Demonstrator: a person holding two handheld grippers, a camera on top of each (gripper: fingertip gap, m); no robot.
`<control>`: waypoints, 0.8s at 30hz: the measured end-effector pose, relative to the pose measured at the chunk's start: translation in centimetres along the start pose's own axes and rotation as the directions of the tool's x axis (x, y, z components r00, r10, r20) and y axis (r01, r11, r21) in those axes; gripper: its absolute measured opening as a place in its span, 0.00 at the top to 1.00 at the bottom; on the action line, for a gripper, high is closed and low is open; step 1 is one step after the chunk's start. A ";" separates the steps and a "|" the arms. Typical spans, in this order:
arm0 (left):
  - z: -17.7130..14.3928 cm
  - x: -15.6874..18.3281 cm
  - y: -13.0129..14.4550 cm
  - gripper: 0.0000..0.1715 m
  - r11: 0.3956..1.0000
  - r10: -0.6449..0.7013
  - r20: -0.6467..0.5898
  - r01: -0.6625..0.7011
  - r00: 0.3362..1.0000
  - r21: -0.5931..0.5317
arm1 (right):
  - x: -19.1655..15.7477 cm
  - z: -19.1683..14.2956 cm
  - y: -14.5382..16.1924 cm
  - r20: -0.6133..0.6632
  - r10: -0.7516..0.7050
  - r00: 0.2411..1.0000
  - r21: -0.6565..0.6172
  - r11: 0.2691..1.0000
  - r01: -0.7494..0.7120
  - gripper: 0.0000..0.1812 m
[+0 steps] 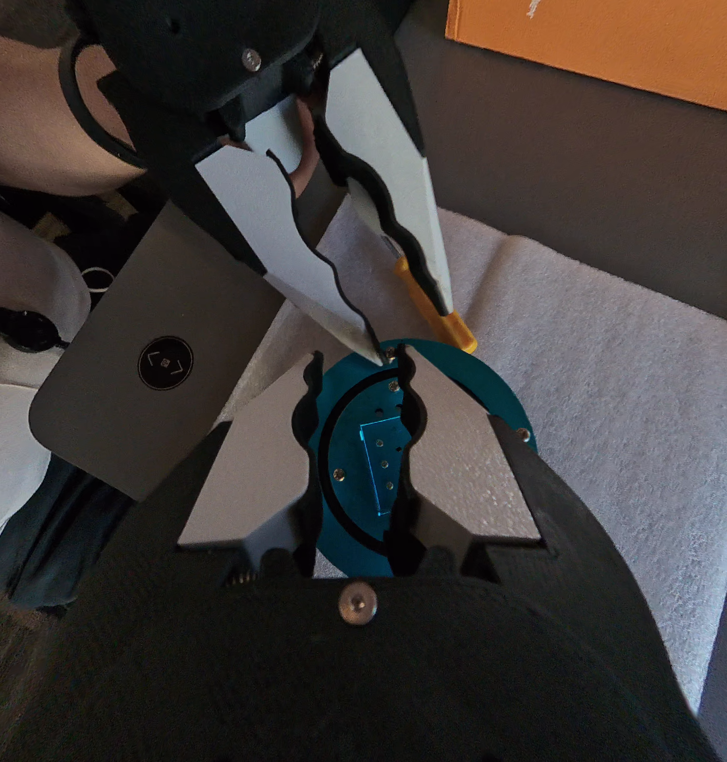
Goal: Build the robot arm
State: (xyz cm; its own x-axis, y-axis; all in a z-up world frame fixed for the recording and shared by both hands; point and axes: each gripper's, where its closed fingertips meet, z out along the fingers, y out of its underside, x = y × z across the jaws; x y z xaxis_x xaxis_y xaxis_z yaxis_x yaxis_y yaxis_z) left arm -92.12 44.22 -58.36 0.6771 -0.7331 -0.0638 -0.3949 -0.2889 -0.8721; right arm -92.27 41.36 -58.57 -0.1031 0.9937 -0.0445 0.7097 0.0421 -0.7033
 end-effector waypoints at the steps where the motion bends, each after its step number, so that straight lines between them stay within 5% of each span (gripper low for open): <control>1: 0.0 -0.1 0.0 0.80 1.000 0.005 0.003 -0.005 1.000 -0.003 | 0.0 0.1 0.2 -0.006 -0.006 1.000 -0.009 1.000 0.006 0.80; 10: 0.0 -0.1 0.5 0.77 1.000 -0.016 -0.027 0.016 1.000 -0.008 | -0.2 -0.3 0.4 -0.049 -0.025 0.998 -0.008 1.000 0.025 0.81; 14: -0.2 0.0 0.8 0.89 1.000 -0.021 -0.050 0.021 0.999 -0.002 | 0.1 -0.6 0.4 -0.075 -0.030 0.997 -0.009 1.000 0.030 0.87; 24: -2.2 3.6 -0.4 0.86 0.997 -0.018 -0.148 0.029 0.989 0.070 | -2.4 -6.0 3.0 -0.074 -0.063 0.995 -0.054 0.997 0.059 0.92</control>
State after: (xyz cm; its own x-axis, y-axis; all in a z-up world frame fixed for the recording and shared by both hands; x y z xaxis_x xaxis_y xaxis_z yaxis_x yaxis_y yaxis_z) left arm -90.92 40.35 -57.19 0.5847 -0.8109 0.0246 -0.3307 -0.2660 -0.9055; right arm -85.71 39.75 -56.27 -0.0960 0.9940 0.0522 0.7387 0.1063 -0.6656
